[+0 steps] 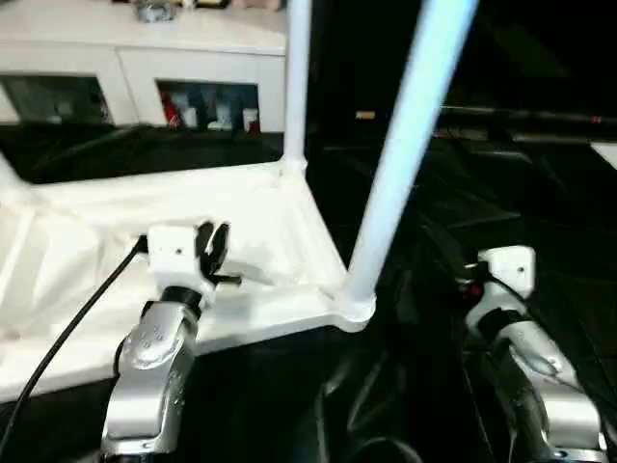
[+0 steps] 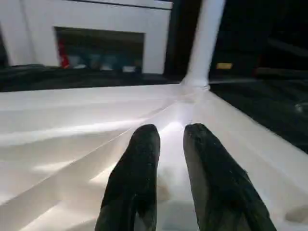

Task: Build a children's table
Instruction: Move to table

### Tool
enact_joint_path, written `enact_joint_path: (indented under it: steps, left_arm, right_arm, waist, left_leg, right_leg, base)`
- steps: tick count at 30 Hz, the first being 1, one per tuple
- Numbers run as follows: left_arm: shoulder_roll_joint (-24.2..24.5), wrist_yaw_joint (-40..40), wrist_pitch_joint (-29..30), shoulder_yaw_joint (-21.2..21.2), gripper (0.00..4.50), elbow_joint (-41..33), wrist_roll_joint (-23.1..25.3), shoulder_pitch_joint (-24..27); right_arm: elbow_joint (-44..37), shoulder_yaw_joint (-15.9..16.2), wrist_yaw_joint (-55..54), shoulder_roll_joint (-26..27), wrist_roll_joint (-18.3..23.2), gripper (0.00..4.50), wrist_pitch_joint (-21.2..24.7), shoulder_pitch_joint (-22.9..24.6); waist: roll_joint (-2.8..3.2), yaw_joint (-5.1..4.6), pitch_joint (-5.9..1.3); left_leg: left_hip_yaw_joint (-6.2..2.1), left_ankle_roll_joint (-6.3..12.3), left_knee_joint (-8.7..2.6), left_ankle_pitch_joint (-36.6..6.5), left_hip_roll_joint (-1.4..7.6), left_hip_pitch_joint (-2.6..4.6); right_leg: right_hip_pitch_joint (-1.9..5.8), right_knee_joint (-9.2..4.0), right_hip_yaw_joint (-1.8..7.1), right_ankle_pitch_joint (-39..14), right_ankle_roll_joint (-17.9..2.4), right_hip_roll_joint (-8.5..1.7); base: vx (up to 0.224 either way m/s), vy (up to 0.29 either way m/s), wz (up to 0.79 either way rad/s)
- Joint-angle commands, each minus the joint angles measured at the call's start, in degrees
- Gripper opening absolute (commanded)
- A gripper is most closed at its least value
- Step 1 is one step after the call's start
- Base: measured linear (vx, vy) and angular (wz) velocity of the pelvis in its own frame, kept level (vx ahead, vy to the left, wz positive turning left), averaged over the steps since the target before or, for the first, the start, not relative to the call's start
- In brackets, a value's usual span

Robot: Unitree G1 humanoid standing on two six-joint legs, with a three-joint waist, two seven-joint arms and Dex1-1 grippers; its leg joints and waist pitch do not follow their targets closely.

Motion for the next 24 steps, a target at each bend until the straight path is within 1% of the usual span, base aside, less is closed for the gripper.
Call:
enact_joint_path:
  steps: [1, 2, 3, 4, 5, 6, 7, 8, 9, 10, 11, 12, 13, 14, 15, 16, 17, 18, 19, 20, 21, 22, 23, 24]
  left_arm:
    - [1.4, -2.5, -1.1, -0.9, 1.08, 1.5, 0.1, -1.8]
    - [2.1, -3.6, -1.9, -1.3, 1.08, 2.3, 0.4, -2.3]
    - [2.1, -3.6, -1.9, -1.3, 1.08, 2.3, 0.4, -2.3]
    - [5.0, -7.8, -4.1, -3.4, 1.08, 5.3, 1.5, -4.4]
    - [6.3, -12.3, -3.0, -4.3, 1.27, 6.0, -0.5, -5.5]
    - [7.4, -16.5, -1.5, -5.2, 1.44, 6.4, -2.6, -6.4]
    - [8.6, -20.5, 0.6, -6.2, 1.44, 6.5, -4.5, -7.2]
    - [10.2, -25.6, 3.9, -7.8, 1.44, 6.3, -6.6, -8.2]
    - [10.2, -25.6, 3.9, -7.8, 1.47, 6.3, -6.6, -8.2]
    - [12.5, -32.0, 8.5, -10.3, 1.57, 5.9, -8.7, -9.5]
    - [12.8, -32.7, 9.0, -10.6, 1.71, 5.8, -8.9, -9.7]
    - [15.4, -39.5, 13.1, -14.7, 1.81, 6.9, -8.9, -12.6]
    - [15.6, -39.9, 13.3, -15.0, 1.88, 7.0, -8.8, -12.9]
    - [16.9, -44.5, 15.9, -19.0, 1.93, 10.6, -7.0, -17.6]
    - [16.9, -46.2, 15.9, -20.2, 1.93, 12.4, -6.3, -19.5]
    - [16.9, -46.2, 15.9, -20.2, 2.05, 12.4, -6.3, -19.5]
    - [16.5, -46.8, 15.8, -20.8, 2.18, 14.2, -5.6, -21.1]
    - [16.2, -47.6, 16.0, -21.5, 2.28, 16.0, -5.1, -22.6]
    - [16.2, -49.5, 15.6, -22.9, 2.32, 18.9, -3.6, -24.9]
    - [16.6, -50.5, 16.2, -24.1, 2.33, 20.2, -2.6, -26.0]
    - [17.2, -51.3, 16.5, -25.4, 2.38, 21.2, -1.7, -27.0]
    - [17.6, -51.4, 16.8, -26.3, 2.49, 22.2, -1.0, -27.8]
    - [17.9, -51.6, 17.3, -27.0, 2.63, 22.8, -0.9, -28.4]
    - [18.0, -51.5, 17.3, -27.1, 2.63, 22.9, -0.9, -28.5]
  right_arm:
    - [0.8, -0.7, 0.6, -1.1, 0.6, 3.23, -0.1, -0.9]
    - [1.0, -0.7, 0.9, -1.3, 0.8, 3.23, -0.2, -1.1]
    - [1.0, -0.7, 0.9, -1.3, 0.8, 3.23, -0.2, -1.1]
    - [1.8, -0.4, 2.3, -2.4, 0.8, 3.23, -0.1, -1.8]
    - [2.3, -0.1, 3.4, -3.2, 0.7, 3.23, 0.0, -2.2]
    - [2.8, 0.1, 4.4, -4.0, 0.6, 3.23, -0.2, -2.6]
    - [3.2, 0.3, 5.5, -4.8, 0.6, 3.23, -0.3, -2.9]
    - [3.8, 0.4, 7.3, -5.8, 1.0, 3.23, -0.2, -3.3]
    - [3.8, 0.4, 7.3, -5.8, 1.0, 3.23, -0.2, -3.3]
    - [4.4, 0.6, 9.9, -7.2, 1.8, 3.23, 0.6, -4.0]
    - [4.4, 0.7, 10.3, -7.4, 2.0, 3.23, 0.7, -4.1]
    - [4.8, 1.4, 14.8, -9.8, 3.3, 3.23, 2.2, -5.0]
    - [4.8, 1.5, 15.1, -10.0, 3.4, 3.23, 2.3, -5.0]
    - [4.7, 2.9, 20.0, -12.8, 4.1, 3.23, 3.2, -5.6]
    - [4.6, 3.5, 21.5, -13.7, 4.3, 3.23, 3.4, -5.7]
    - [4.6, 3.5, 21.5, -13.7, 4.3, 3.23, 3.4, -5.7]
    - [4.5, 3.9, 22.5, -14.2, 4.2, 3.23, 3.3, -5.6]
    - [4.4, 4.3, 23.3, -14.8, 4.3, 3.23, 3.3, -5.5]
    - [3.9, 4.9, 24.4, -15.5, 4.5, 3.23, 3.9, -5.1]
    - [3.6, 5.4, 25.0, -16.0, 4.1, 3.23, 3.9, -4.8]
    - [3.5, 5.8, 25.7, -16.4, 3.8, 3.23, 3.8, -4.4]
    - [3.4, 6.2, 26.3, -16.8, 3.4, 3.23, 3.5, -4.0]
    - [3.4, 6.4, 26.7, -17.1, 3.3, 3.23, 3.4, -3.9]
    - [3.3, 6.5, 26.8, -17.1, 3.3, 3.23, 3.4, -3.9]
  waist:
    - [0.33, -0.14, -1.72]
    - [-0.26, 0.74, -1.17]
    - [-0.54, 1.02, -0.85]
    - [-0.33, 1.71, -0.91]
    - [0.14, 1.60, -1.00]
    - [0.75, 1.55, -1.07]
    - [0.74, 1.37, -1.23]
    - [1.13, 1.25, -1.02]
    - [1.14, 1.27, -0.99]
    - [0.71, 1.27, -0.95]
    - [0.79, 1.46, -1.05]
    - [0.63, 1.55, -1.35]
    - [0.48, 1.55, -1.36]
    - [0.74, 1.57, -1.43]
    - [0.68, 1.83, -1.56]
    - [0.56, 1.81, -1.50]
    - [0.50, 1.88, -1.61]
    - [0.38, 1.78, -1.59]
    - [0.48, 1.94, -1.79]
    - [0.61, 1.88, -2.03]
    - [0.52, 1.80, -2.07]
    - [0.60, 1.84, -2.55]
    - [0.67, 1.90, -2.76]
    - [0.57, 1.85, -2.92]
  left_leg:
    - [-3.90, 6.85, -5.86, -12.1, 9.76, 2.05]
    - [-1.00, 2.49, -4.91, -14.2, 6.53, 1.42]
    - [-0.38, 1.54, -4.69, -13.1, 6.12, 1.39]
    - [0.26, 0.84, -4.77, -12.0, 6.36, 2.11]
    - [0.40, -0.06, -5.62, -13.5, 7.15, 2.23]
    - [0.29, -0.96, -5.99, -14.7, 7.54, 2.28]
    - [0.16, -2.20, -6.65, -16.5, 7.91, 2.05]
    - [0.33, -3.70, -6.94, -21.0, 7.74, 2.43]
    - [0.39, -4.25, -6.83, -22.9, 7.50, 2.47]
    - [0.72, -3.98, -6.83, -23.5, 7.17, 2.22]
    - [0.73, -3.69, -6.79, -22.0, 7.23, 2.00]
    - [1.08, -2.39, -6.86, -17.7, 7.38, 1.36]
    - [1.28, -1.46, -6.86, -16.1, 7.35, 1.29]
    - [1.66, -0.83, -6.72, -14.9, 7.41, 1.58]
    - [1.90, -0.57, -6.49, -14.2, 7.31, 1.81]
    - [2.08, -0.32, -6.47, -13.6, 7.30, 1.74]
    - [1.98, 0.23, -6.43, -11.8, 7.55, 1.25]
    - [2.10, 0.74, -6.39, -11.0, 7.44, 1.04]
    - [2.25, 1.44, -6.16, -9.9, 7.38, 1.20]
    - [2.21, 2.20, -5.98, -7.9, 7.34, 0.92]
    - [2.20, 2.61, -6.00, -7.1, 7.39, 0.80]
    - [2.28, 3.97, -5.57, -4.2, 7.43, 0.94]
    - [2.24, 4.48, -5.40, -3.0, 7.45, 0.88]
    - [2.25, 5.29, -5.25, -1.4, 7.36, 0.67]
  right_leg:
    - [0.84, -4.57, 5.71, 6.8, -1.8, -11.66]
    - [1.73, -6.68, 5.88, -3.3, -5.8, -11.85]
    - [1.88, -7.57, 5.79, -10.1, -6.3, -11.84]
    - [1.17, -8.39, 5.43, -19.0, -6.5, -11.08]
    - [0.82, -8.12, 4.97, -21.2, -6.8, -10.32]
    - [0.75, -7.93, 4.70, -20.7, -6.9, -10.16]
    - [0.71, -7.41, 4.48, -17.8, -7.0, -9.83]
    - [-0.05, -7.22, 4.66, -17.5, -7.3, -9.76]
    - [-0.30, -7.16, 4.69, -18.1, -7.6, -9.80]
    - [-0.19, -7.42, 5.05, -19.8, -7.7, -10.43]
    - [-0.03, -7.38, 4.99, -19.4, -7.7, -10.67]
    - [0.52, -7.07, 4.98, -16.1, -7.9, -10.80]
    - [0.49, -7.15, 4.96, -15.2, -7.9, -10.67]
    - [0.11, -6.99, 4.90, -13.3, -8.7, -10.44]
    - [0.11, -6.94, 4.89, -12.4, -8.9, -10.40]
    - [0.10, -7.00, 4.98, -11.7, -9.2, -10.55]
    - [0.62, -6.71, 4.90, -9.8, -10.1, -11.10]
    - [0.69, -6.83, 4.84, -9.4, -10.2, -10.99]
    - [0.65, -6.79, 4.80, -8.5, -10.4, -10.95]
    - [0.92, -6.41, 4.74, -5.6, -10.9, -10.93]
    - [0.99, -6.33, 4.67, -4.2, -11.0, -10.83]
    - [0.96, -5.66, 4.57, 1.8, -11.9, -10.71]
    - [1.06, -5.24, 4.49, 4.5, -12.5, -10.75]
    - [1.17, -4.93, 4.42, 7.3, -12.9, -10.70]
  base:
    - [-0.069, 0.002, 0.17]
    - [-0.069, 0.002, 0.17]
    - [-0.079, 0.012, 0.08]
    - [-0.088, 0.026, 0.04]
    - [-0.088, 0.026, 0.04]
    - [-0.086, 0.041, -0.02]
    - [-0.073, 0.056, -0.07]
    - [-0.073, 0.056, -0.07]
    - [-0.062, 0.055, -0.03]
    - [-0.034, 0.055, -0.04]
    - [-0.025, 0.077, -0.10]
    - [0.005, 0.050, -0.09]
    - [0.000, 0.000, 0.00]
    - [0.000, 0.000, 0.00]
    - [0.000, 0.000, 0.00]
    - [0.000, 0.000, 0.00]
    - [0.000, 0.000, 0.00]
    - [0.000, 0.000, 0.00]
    - [0.000, 0.000, 0.00]
    - [0.000, 0.000, 0.00]
    - [0.000, 0.000, 0.00]
    - [0.000, 0.000, 0.00]
    - [0.000, 0.000, 0.00]
    - [0.000, 0.000, 0.00]
